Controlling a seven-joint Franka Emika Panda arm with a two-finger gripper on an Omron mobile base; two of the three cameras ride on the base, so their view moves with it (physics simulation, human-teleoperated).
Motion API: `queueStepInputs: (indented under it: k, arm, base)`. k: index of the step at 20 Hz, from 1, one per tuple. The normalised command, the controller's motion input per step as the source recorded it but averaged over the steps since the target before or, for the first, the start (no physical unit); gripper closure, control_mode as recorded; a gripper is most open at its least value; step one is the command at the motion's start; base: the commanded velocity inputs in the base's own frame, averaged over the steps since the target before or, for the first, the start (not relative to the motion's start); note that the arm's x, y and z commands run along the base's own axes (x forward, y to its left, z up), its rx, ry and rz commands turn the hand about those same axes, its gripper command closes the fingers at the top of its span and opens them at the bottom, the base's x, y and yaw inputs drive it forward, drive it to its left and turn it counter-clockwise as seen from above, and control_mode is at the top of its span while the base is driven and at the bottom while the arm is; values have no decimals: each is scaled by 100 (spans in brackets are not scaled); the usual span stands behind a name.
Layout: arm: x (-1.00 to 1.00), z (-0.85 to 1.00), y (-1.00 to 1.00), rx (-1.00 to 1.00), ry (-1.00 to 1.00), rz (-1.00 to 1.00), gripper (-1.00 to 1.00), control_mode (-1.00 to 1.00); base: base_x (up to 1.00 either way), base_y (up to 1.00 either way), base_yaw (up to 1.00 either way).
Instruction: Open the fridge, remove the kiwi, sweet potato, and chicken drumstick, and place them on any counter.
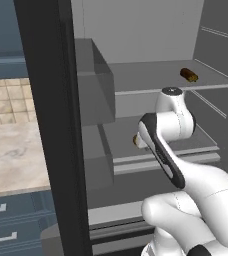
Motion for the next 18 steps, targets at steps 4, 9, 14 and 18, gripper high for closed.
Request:
queueStepInputs:
  k: [4,9,14,18]
  arm:
    - [15,-41,0,0,-1,0,-100,-100]
    - [15,-12,0,0,-1,0,-100,-100]
    - [20,-5,0,1,0,-1,-100,-100]
    - [30,-13,0,0,0,0,-100,-100]
  base:
    - [0,0,0]
    - [0,0,0]
    - [0,0,0]
    - [0,0,0]
